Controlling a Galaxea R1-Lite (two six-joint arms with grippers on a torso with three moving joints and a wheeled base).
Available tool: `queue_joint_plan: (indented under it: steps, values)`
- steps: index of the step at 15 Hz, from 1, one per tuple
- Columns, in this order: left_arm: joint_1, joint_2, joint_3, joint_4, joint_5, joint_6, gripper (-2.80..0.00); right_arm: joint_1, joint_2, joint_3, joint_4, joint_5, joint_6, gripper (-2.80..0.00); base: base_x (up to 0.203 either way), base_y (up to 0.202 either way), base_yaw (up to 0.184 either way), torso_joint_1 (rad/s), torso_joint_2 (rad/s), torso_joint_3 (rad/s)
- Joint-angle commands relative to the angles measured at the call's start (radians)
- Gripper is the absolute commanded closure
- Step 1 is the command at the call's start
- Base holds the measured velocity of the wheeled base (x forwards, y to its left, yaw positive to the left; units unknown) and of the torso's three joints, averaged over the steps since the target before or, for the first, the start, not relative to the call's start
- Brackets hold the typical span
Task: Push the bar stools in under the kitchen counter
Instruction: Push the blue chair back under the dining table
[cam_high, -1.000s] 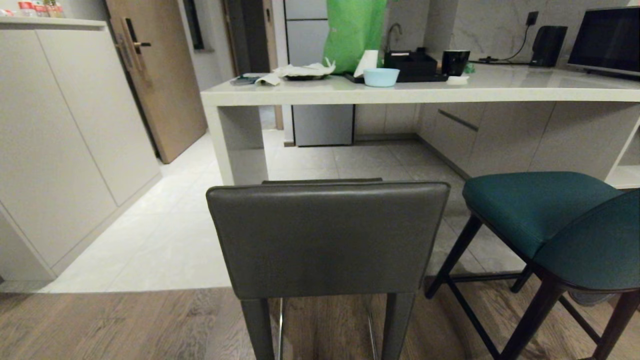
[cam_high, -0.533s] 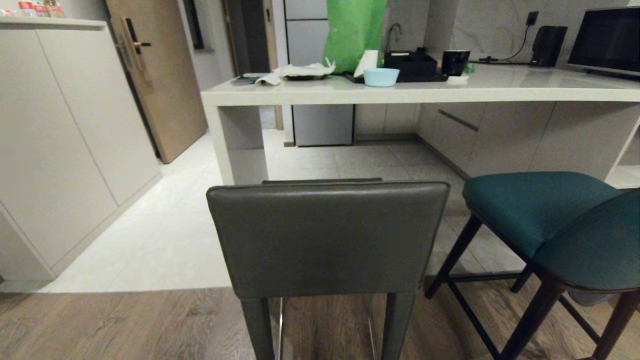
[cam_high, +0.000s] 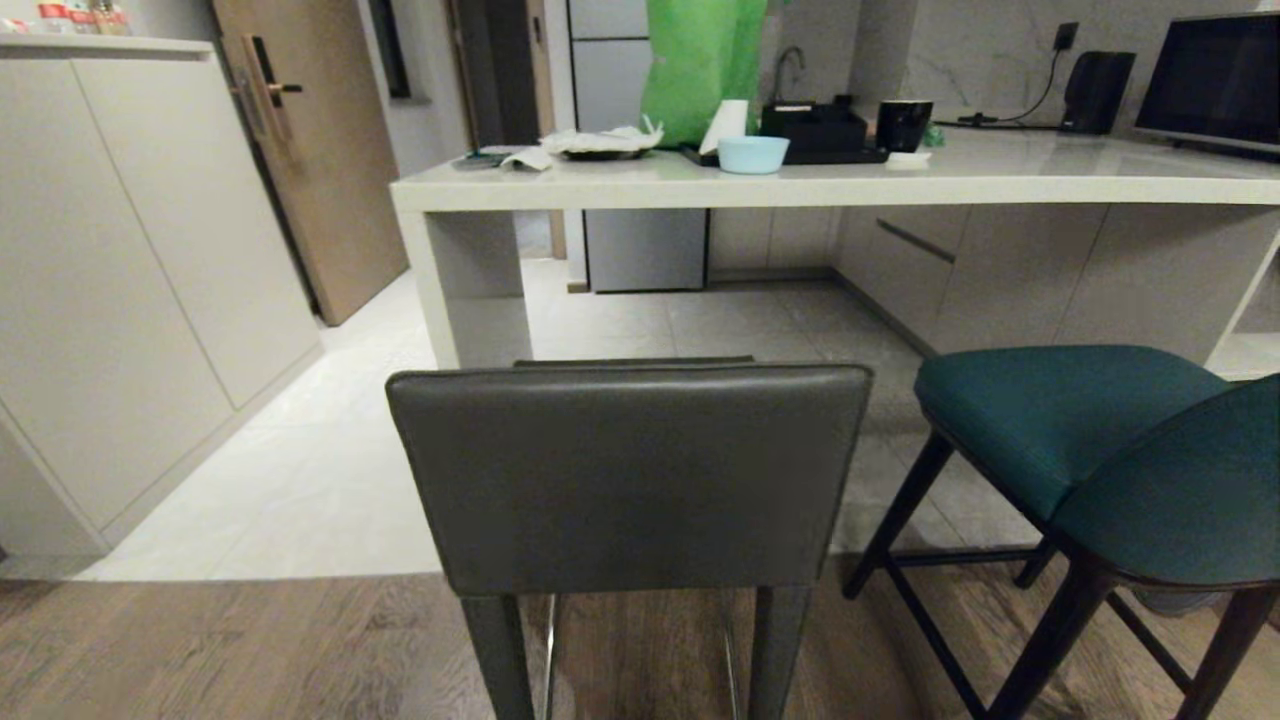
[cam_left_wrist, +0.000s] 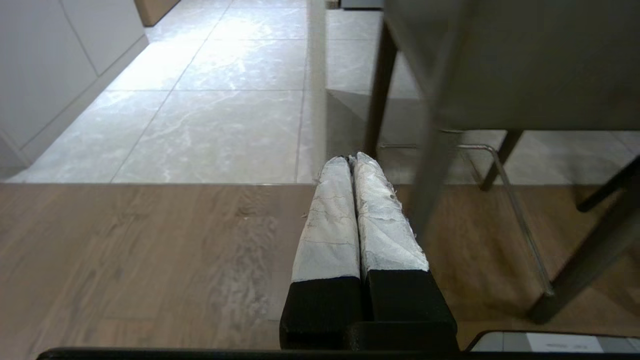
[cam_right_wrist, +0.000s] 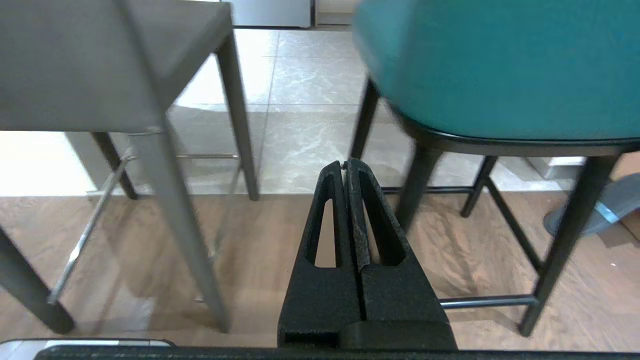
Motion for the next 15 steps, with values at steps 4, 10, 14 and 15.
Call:
queue_joint_plan:
  steps: [4,10,14,15]
  values:
    - [0.000,0.001,0.000,0.000,0.000,0.000,0.00,-0.001,0.001,0.000,0.000,0.001,0.000,0.00,0.000,-0.195,0.002,0.003,0.00,0.003]
    - [0.000,0.001,-0.001,0.000,0.000,0.000,0.00,-0.001,0.001,0.000,0.000,0.001,0.000,0.00,0.000,-0.194,0.001,0.002,0.00,0.002]
    - [0.000,0.001,-0.001,0.000,0.000,0.000,0.00,0.000,0.001,0.000,0.000,0.001,0.000,0.00,0.000,-0.196,0.002,0.002,0.00,0.002]
    - [0.000,0.001,-0.001,0.000,0.000,0.000,0.00,0.000,0.001,0.000,0.000,0.001,0.000,0.00,0.000,-0.198,0.000,0.002,0.00,0.006]
